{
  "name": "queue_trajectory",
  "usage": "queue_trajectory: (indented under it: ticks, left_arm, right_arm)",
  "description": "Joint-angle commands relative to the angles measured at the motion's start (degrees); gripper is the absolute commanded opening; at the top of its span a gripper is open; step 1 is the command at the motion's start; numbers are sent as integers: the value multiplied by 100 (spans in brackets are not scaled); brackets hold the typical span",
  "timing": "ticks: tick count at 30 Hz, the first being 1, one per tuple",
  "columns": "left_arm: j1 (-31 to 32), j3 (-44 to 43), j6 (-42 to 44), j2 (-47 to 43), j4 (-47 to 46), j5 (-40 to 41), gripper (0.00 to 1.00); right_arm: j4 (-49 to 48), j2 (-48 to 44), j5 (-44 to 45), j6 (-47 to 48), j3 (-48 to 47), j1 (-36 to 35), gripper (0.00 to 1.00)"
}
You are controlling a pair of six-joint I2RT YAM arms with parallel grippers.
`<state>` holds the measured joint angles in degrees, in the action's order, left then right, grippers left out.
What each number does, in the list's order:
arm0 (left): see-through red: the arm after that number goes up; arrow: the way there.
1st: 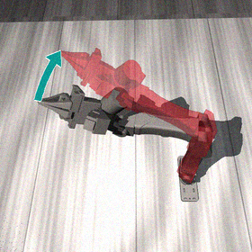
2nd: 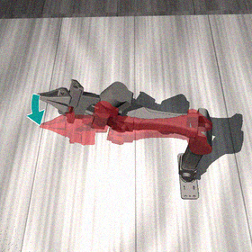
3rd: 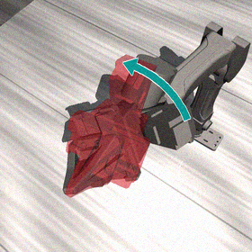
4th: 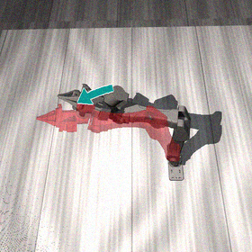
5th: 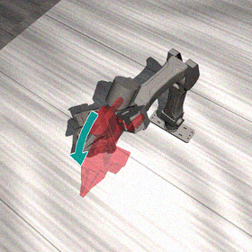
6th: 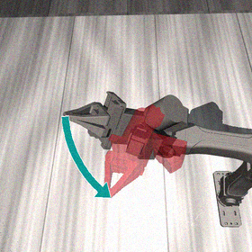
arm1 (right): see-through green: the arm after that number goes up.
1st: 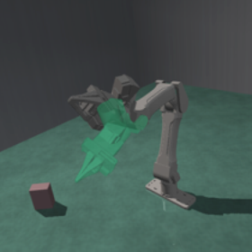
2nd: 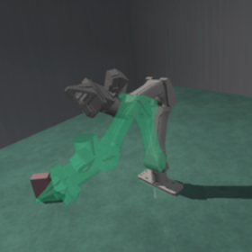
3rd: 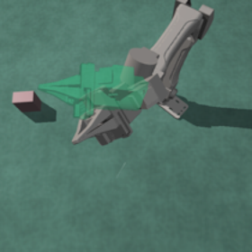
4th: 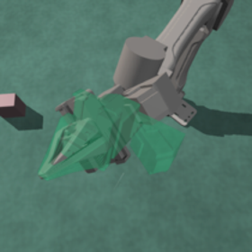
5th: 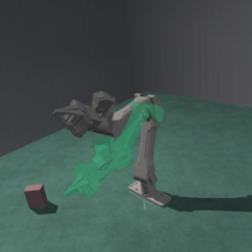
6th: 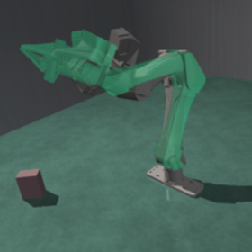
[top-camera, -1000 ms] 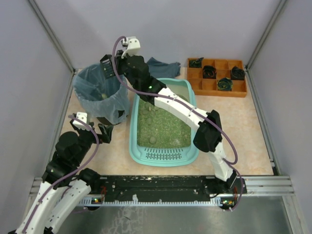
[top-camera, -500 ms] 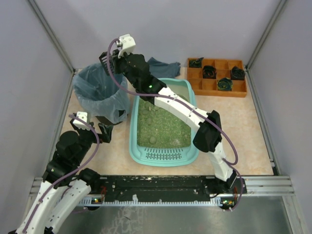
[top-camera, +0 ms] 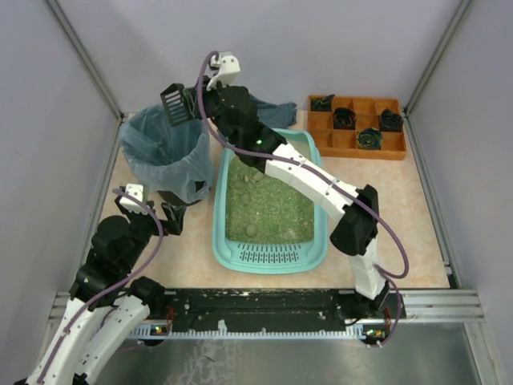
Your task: Clean the litter box
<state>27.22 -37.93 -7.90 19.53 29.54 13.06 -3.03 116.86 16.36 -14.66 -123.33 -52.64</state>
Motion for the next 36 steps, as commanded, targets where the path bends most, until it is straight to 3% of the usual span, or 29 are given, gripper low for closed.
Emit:
queue_trajectory:
  ticks: [1, 8, 23, 29, 36]
  left_arm:
    - [-50, 14, -35, -80, -82, 30, 100]
    - [-46, 15, -12, -34, -92, -18, 100]
    - [-49, 6, 34, 143, -124, -143, 100]
    - [-48, -3, 56, 228, -133, -198, 100]
    - [-45, -3, 56, 208, -133, -196, 100]
  right_arm:
    - [-238, -1141, -113, -1172, 595, 217, 0]
    - [-741, -2779, -205, -2277, 2578, 657, 0]
    - [247, -5742, 1562, -2222, 5956, 801, 0]
    - [942, -5993, 2182, -2501, 6655, 812, 0]
    - [1483, -5215, 2368, -2640, 6497, 918, 0]
